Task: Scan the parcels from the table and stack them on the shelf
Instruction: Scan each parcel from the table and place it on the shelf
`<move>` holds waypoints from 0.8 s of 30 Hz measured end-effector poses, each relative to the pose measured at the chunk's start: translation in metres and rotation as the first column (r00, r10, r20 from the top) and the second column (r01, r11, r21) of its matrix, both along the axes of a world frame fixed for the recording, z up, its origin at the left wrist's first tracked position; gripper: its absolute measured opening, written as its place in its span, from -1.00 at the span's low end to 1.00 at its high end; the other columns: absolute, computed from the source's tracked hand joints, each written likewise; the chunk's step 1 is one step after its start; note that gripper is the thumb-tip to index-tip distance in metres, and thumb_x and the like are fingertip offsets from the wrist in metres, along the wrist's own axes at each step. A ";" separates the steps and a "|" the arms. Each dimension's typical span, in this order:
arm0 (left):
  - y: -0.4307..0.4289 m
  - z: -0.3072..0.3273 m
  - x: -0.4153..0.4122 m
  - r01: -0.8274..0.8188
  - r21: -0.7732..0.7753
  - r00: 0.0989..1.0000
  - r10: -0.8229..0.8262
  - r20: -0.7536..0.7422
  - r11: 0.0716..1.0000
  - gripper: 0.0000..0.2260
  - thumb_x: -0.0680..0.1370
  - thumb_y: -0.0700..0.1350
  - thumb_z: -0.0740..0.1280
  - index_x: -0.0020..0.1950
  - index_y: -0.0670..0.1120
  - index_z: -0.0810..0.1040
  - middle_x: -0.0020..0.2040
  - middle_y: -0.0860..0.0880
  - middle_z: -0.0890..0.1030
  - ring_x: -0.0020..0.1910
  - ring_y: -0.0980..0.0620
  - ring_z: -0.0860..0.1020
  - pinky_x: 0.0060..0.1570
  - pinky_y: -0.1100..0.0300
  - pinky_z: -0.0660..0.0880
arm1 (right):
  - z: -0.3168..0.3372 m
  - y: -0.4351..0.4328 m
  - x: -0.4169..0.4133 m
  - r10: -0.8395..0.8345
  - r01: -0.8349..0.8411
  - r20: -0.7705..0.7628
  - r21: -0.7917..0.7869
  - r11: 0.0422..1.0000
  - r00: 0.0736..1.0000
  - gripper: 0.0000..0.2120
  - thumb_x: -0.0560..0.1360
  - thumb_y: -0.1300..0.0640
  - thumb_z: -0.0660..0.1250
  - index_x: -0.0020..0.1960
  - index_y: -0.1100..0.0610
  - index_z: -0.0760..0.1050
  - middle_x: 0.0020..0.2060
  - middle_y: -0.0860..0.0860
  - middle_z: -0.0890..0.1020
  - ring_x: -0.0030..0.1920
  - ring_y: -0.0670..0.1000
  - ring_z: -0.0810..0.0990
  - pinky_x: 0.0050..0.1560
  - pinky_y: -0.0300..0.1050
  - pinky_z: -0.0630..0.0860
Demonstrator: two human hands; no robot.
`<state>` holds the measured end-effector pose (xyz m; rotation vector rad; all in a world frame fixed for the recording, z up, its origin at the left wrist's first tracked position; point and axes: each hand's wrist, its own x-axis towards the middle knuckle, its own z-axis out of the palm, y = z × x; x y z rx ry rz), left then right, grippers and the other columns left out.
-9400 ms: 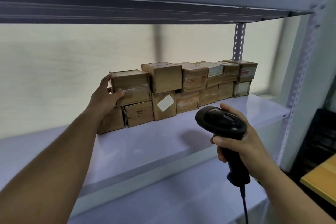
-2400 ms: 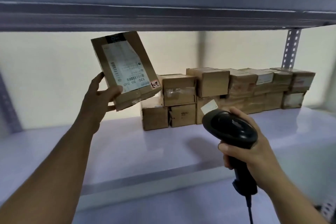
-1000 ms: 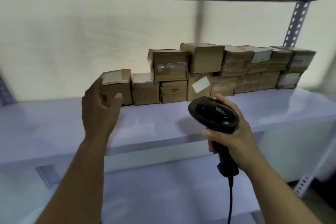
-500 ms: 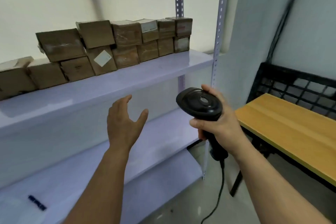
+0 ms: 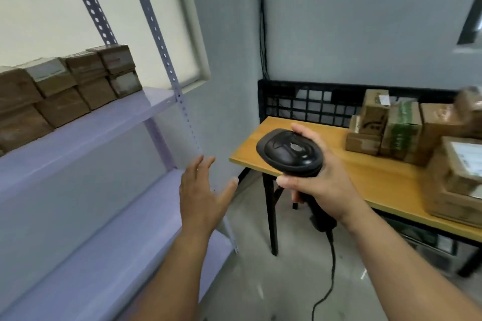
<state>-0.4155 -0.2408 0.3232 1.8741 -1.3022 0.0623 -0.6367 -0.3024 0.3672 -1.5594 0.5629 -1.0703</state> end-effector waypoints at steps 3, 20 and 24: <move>-0.032 -0.008 -0.030 0.096 0.014 0.995 -0.097 0.011 0.995 -0.28 0.35 0.36 0.17 0.38 -0.04 0.44 0.42 -0.06 0.38 0.40 -0.03 0.30 0.35 0.11 0.21 | -0.005 -0.010 -0.035 -0.098 0.098 -0.005 0.008 0.995 0.995 -0.11 0.21 0.24 0.55 0.47 -0.02 0.28 0.15 0.05 0.58 -0.38 0.03 0.61 -0.48 -0.05 0.55; -0.267 -0.002 -0.176 0.491 0.075 0.871 -0.488 -0.049 0.868 -0.43 0.50 0.13 0.37 0.45 -0.03 0.33 0.41 0.01 0.37 0.40 0.05 0.30 0.39 0.07 0.29 | -0.004 -0.157 -0.174 -0.491 0.497 -0.122 0.022 0.868 0.863 -0.09 0.20 -0.01 0.65 0.44 -0.23 0.29 0.18 0.02 0.57 -0.39 0.21 0.62 -0.40 0.07 0.60; -0.332 0.004 -0.199 0.525 0.085 0.850 -0.526 -0.007 0.847 -0.44 0.53 0.11 0.36 0.46 -0.07 0.33 0.42 -0.02 0.37 0.42 0.04 0.28 0.41 0.10 0.26 | -0.001 -0.204 -0.189 -0.581 0.584 -0.096 0.012 0.812 0.809 -0.13 0.26 0.14 0.57 0.47 -0.14 0.28 0.11 0.11 0.60 -0.41 0.17 0.60 -0.38 0.10 0.60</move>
